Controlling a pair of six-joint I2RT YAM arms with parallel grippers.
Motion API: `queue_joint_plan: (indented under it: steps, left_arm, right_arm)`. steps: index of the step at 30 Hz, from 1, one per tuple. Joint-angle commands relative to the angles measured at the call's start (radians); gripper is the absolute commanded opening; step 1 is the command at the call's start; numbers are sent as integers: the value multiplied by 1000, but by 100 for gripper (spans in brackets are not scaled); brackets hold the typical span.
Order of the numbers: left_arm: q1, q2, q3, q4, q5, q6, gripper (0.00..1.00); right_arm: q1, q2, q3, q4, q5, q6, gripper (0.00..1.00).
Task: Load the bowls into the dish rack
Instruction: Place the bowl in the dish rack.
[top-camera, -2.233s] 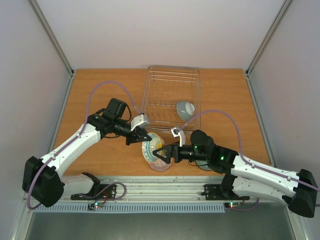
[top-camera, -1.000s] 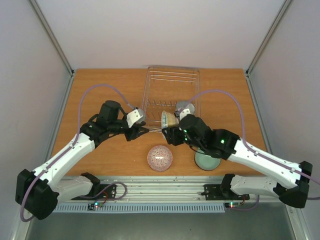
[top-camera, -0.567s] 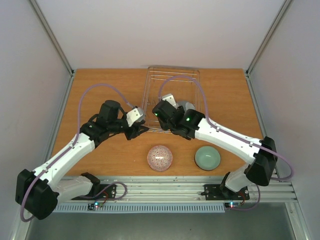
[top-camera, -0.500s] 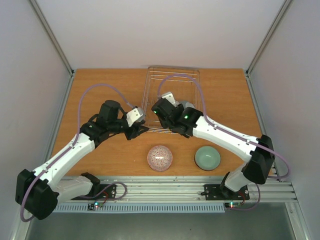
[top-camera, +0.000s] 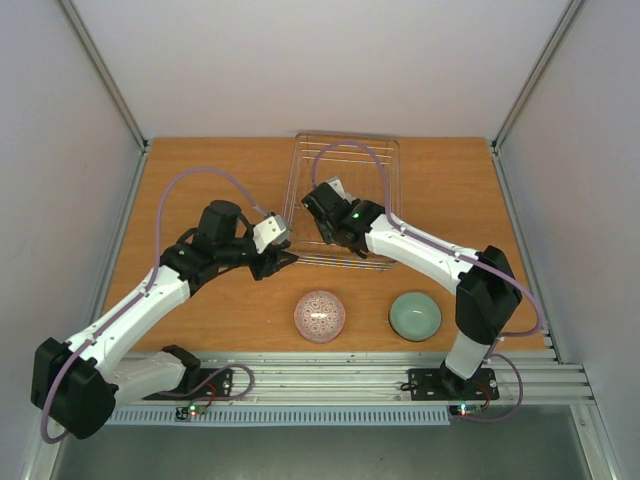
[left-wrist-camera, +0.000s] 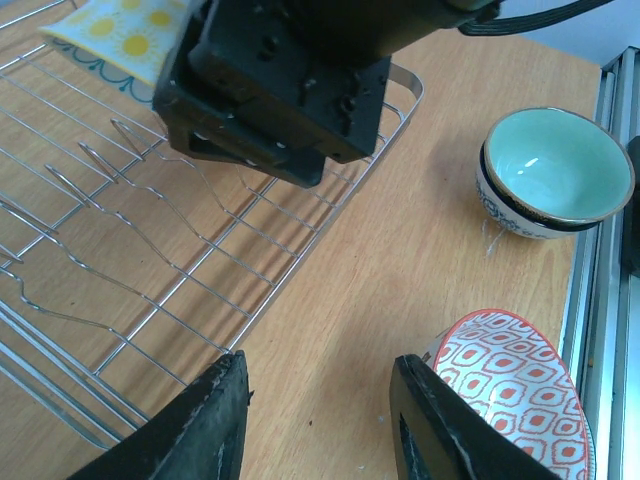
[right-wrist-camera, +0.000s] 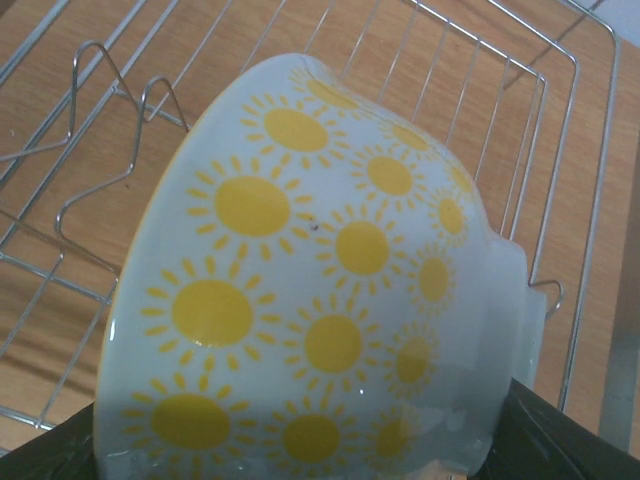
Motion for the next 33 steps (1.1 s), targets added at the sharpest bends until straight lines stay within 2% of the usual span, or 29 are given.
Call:
queue_joint_plan:
  steps: [1, 19, 33]
  left_arm:
    - [1, -8, -10, 46, 16, 15, 40]
    - [1, -6, -6, 34, 50, 16, 40]
    - [1, 7, -2, 31, 55, 17, 40]
  right_arm:
    - [-16, 16, 65, 69, -3, -39, 1]
    - [-35, 172, 145, 54, 61, -56, 1]
    - [-65, 325, 236, -24, 135, -51, 4]
